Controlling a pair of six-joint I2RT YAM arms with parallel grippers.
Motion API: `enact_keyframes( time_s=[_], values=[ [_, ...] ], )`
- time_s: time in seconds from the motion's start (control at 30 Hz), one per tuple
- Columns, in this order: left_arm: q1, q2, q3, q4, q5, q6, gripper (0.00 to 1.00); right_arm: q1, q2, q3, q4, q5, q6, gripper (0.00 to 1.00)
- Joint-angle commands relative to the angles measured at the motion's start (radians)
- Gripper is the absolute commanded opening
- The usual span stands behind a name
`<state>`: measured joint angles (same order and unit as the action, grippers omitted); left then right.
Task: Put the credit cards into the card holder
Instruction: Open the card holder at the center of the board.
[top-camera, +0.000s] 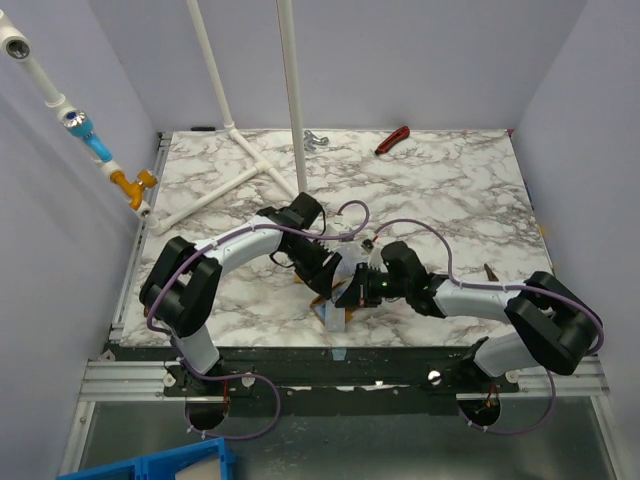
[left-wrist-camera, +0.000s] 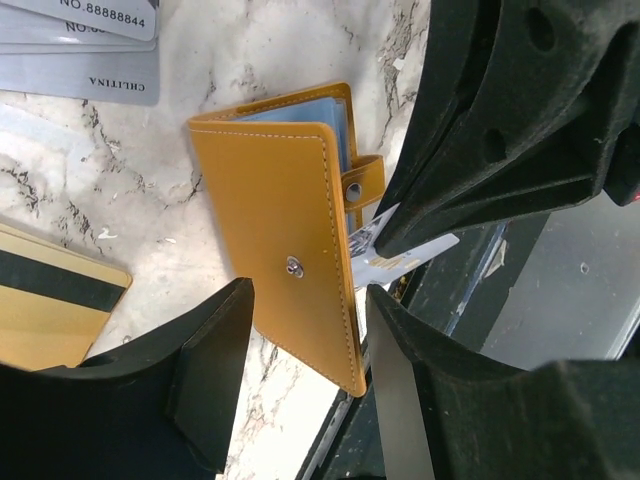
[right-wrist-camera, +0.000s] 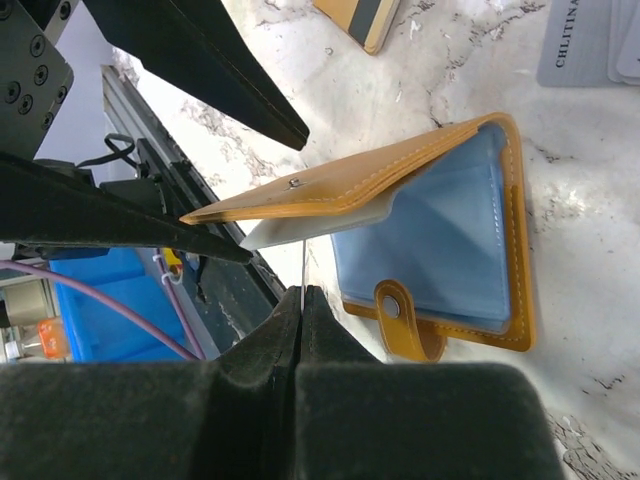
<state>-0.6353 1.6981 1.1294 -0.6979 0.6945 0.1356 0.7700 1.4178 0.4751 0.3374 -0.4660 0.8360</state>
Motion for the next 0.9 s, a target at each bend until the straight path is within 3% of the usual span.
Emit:
enact_keyframes(
  time_s=[0.0,0.33,0.6,0.77,0.87],
  values=[
    [0.008,0.009,0.036,-0.044,0.074,0.050,0.51,-0.006,0.006,0.042,0.035,-0.027,-0.016,0.01],
    [0.007,-0.010,0.030,-0.024,-0.112,0.063,0.49,-0.006,0.019,0.062,0.039,-0.024,-0.016,0.01],
    [-0.018,-0.014,0.011,0.014,-0.302,0.066,0.28,-0.006,0.047,0.057,0.047,-0.024,-0.015,0.01],
    [-0.018,0.020,0.020,-0.009,-0.270,0.052,0.14,-0.007,0.017,0.030,0.008,-0.011,-0.025,0.01],
    [-0.018,0.021,0.010,-0.009,-0.225,0.034,0.11,-0.006,-0.020,-0.007,-0.023,0.002,-0.026,0.01]
  ],
)
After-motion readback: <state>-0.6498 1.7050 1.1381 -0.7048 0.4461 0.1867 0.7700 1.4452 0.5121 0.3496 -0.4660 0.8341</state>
